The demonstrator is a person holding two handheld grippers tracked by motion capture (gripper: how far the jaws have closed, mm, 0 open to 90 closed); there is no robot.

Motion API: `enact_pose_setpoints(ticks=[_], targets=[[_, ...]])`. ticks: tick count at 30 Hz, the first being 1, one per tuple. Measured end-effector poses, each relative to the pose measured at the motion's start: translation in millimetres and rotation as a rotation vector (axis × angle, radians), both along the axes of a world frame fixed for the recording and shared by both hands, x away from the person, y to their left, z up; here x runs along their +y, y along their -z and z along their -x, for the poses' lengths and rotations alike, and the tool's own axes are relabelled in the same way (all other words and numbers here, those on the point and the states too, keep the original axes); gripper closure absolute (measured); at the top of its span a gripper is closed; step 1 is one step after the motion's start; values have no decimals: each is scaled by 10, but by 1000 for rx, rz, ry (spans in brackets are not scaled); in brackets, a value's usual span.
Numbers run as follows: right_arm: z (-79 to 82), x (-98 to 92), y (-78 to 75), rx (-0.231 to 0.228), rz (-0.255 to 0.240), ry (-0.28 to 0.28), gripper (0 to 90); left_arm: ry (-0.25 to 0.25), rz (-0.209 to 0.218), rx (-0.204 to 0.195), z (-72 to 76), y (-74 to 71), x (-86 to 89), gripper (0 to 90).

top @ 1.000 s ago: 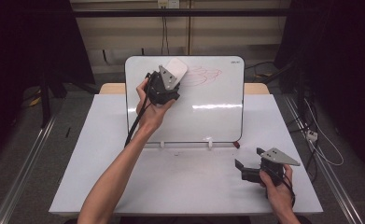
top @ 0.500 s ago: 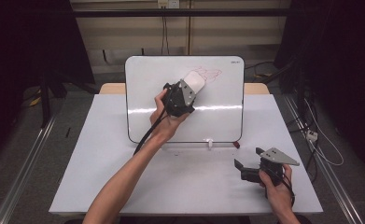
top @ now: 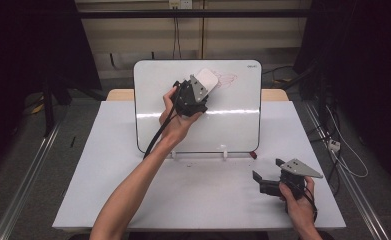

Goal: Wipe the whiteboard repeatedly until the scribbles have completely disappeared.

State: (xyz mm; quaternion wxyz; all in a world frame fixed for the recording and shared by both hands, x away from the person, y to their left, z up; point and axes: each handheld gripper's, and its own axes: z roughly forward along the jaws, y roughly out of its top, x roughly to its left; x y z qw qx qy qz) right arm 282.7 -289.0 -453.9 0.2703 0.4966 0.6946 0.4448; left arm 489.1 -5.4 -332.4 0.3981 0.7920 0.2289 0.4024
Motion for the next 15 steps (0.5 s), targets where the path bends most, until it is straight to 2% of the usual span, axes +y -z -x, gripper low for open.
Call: enact_pose_setpoints(ticks=[5, 7, 10, 15], targets=[[-3, 3, 1, -2, 1, -2, 49, -36, 28, 7, -80, -112, -27, 309], [-6, 6, 1, 0, -1, -2, 49, -46, 15, -8, -74, -94, -49, 309], [-10, 7, 2, 1, -2, -3, 49, -53, 11, -10, -62, -93, -61, 310], [-15, 22, -1, 0, 1, -5, 49, -39, -18, -20, -35, -68, -106, 310]])
